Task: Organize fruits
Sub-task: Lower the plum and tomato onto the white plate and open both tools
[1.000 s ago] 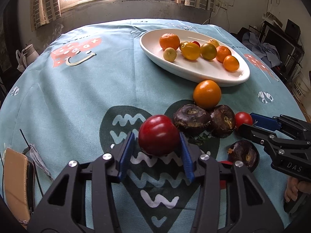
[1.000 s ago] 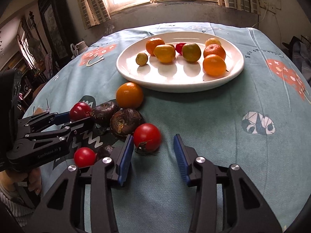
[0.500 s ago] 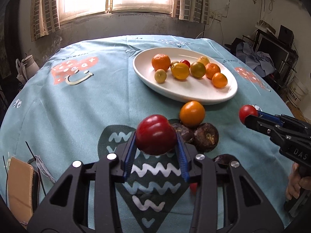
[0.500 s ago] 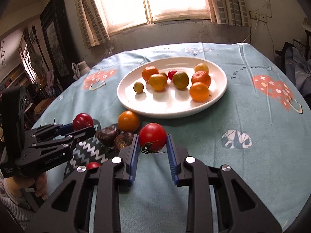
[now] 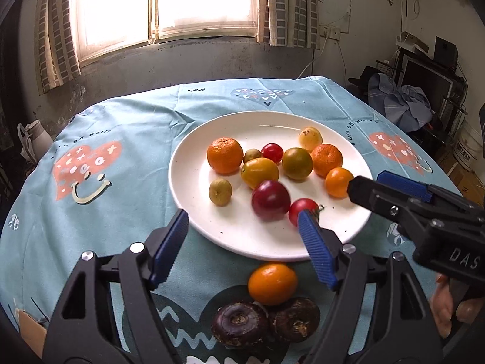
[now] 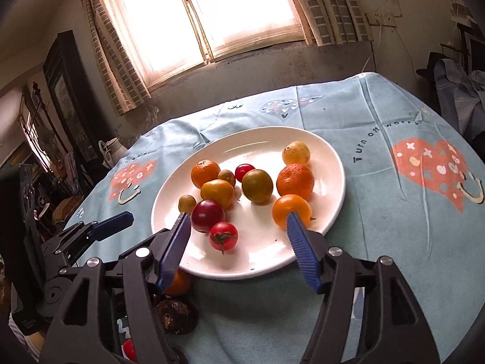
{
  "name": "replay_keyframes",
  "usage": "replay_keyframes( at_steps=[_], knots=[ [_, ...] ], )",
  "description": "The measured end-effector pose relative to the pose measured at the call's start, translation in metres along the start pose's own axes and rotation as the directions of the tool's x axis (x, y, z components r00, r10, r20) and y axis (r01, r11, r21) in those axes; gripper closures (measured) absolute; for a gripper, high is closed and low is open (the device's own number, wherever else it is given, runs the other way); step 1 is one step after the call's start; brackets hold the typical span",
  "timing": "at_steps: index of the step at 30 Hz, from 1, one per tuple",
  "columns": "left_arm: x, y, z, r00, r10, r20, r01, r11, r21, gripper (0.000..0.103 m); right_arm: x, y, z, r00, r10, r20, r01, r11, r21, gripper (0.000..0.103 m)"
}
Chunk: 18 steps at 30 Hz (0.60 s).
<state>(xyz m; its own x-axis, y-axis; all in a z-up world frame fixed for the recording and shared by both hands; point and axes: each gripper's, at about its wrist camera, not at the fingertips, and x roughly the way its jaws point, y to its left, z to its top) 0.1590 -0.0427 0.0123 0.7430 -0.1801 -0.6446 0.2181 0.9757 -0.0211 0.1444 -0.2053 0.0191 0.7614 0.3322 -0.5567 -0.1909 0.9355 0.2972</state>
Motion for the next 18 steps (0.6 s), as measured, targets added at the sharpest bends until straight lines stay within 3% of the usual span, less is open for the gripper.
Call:
replay_keyframes(
  at_steps=[2,7,13,18],
  knots=[
    [-0.009,0.009,-0.002,1.0,0.002,0.015,-0.002,1.0,-0.03,0.026,-0.013,-0.001,-0.001,1.0,0.011,0.027,-0.011,1.0,0.015,0.037],
    [-0.033,0.028,-0.027,0.999,0.035,0.02,-0.034,0.997,-0.071,0.023,-0.032,0.006,-0.022,0.999,0.036,-0.005,-0.036,0.999,0.005,0.037],
    [-0.046,0.031,-0.068,0.997,0.057,-0.042,-0.06,0.997,-0.05,0.023,-0.042,0.014,-0.058,0.994,0.04,-0.103,-0.041,0.999,-0.002,0.036],
    [-0.047,0.025,-0.075,0.997,0.059,-0.041,-0.06,0.998,-0.023,0.016,-0.051,0.019,-0.067,0.995,0.031,-0.097,-0.034,0.999,-0.031,0.032]
  ],
)
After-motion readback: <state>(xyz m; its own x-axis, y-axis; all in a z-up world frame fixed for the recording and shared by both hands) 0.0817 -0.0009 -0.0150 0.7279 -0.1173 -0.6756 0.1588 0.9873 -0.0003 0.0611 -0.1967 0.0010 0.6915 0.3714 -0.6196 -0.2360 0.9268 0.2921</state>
